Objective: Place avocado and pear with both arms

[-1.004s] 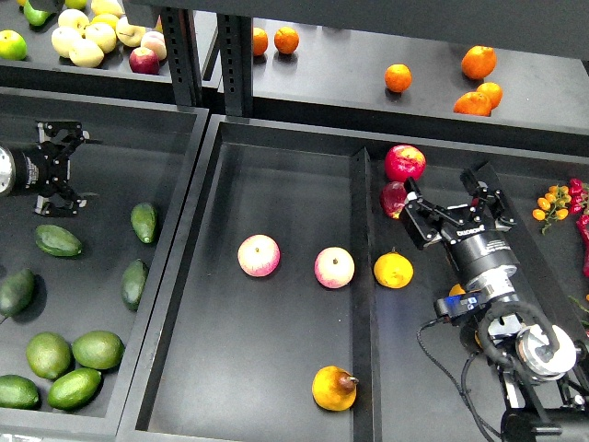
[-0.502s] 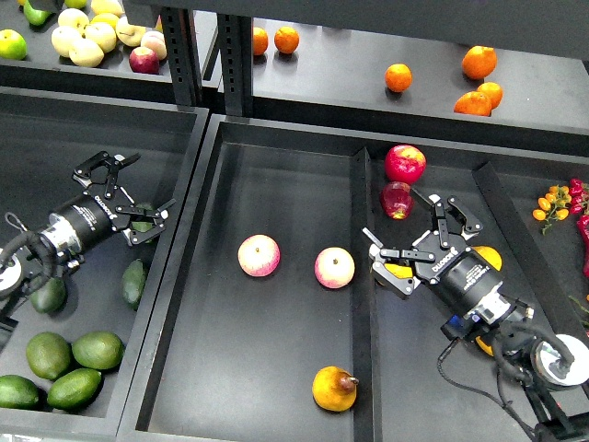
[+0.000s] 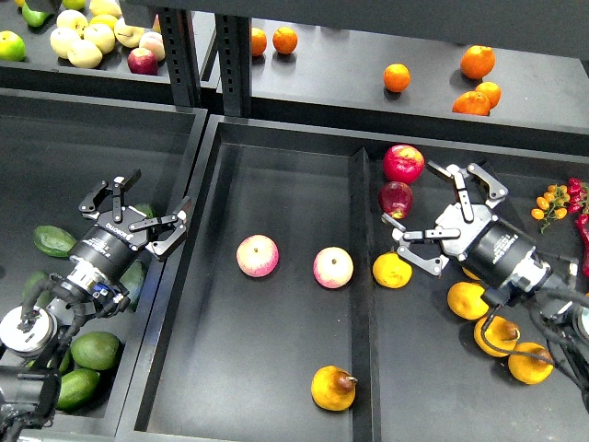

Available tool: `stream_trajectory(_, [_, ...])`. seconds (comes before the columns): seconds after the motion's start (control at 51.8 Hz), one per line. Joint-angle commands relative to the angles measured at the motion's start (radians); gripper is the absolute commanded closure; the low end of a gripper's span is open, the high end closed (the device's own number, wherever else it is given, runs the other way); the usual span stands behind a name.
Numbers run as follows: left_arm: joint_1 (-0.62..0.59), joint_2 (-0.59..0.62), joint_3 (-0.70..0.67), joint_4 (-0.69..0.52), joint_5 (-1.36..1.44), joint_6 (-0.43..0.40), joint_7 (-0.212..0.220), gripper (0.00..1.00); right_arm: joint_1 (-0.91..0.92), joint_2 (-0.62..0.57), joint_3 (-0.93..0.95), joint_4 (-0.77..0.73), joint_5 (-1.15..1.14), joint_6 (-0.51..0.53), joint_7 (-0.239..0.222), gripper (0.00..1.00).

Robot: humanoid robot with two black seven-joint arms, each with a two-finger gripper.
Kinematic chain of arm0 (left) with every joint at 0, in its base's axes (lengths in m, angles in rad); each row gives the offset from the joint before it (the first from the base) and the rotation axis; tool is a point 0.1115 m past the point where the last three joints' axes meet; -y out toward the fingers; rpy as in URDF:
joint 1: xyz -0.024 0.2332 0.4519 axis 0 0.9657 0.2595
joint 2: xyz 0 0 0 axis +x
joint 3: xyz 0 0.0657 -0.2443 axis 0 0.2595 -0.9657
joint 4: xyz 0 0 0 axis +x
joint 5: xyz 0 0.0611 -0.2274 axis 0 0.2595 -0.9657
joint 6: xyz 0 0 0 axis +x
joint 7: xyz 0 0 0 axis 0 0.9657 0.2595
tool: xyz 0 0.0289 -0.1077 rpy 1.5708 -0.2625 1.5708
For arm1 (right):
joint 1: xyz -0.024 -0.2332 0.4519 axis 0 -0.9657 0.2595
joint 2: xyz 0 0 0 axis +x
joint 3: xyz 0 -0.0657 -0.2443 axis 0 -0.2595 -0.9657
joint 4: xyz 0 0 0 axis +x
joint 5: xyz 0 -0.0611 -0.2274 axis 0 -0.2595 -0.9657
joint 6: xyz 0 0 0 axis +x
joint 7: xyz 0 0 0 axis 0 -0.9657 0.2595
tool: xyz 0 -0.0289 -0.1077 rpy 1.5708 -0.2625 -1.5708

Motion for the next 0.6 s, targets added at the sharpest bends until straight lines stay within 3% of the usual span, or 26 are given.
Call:
stream_trajectory(0.0, [0.03,0.0,0.02,-0.032,-0.003,0.0,0.0,0.01,0.046,0.001,-0.111,-0.008,-0.087,-0.001,0.0,0.0])
stream_trajectory(0.29, [0.031,0.0,0.121,-0.107,-0.034,0.0,0.0,0.01,0.091,0.004,-0.284,-0.057,-0.174,0.004,0.0,0.0])
stream_trajectory(0.579, [0.036,0.0,0.163,-0.132,-0.034,0.0,0.0,0.01,0.089,0.017,-0.381,-0.111,-0.341,0.081,0.0,0.01])
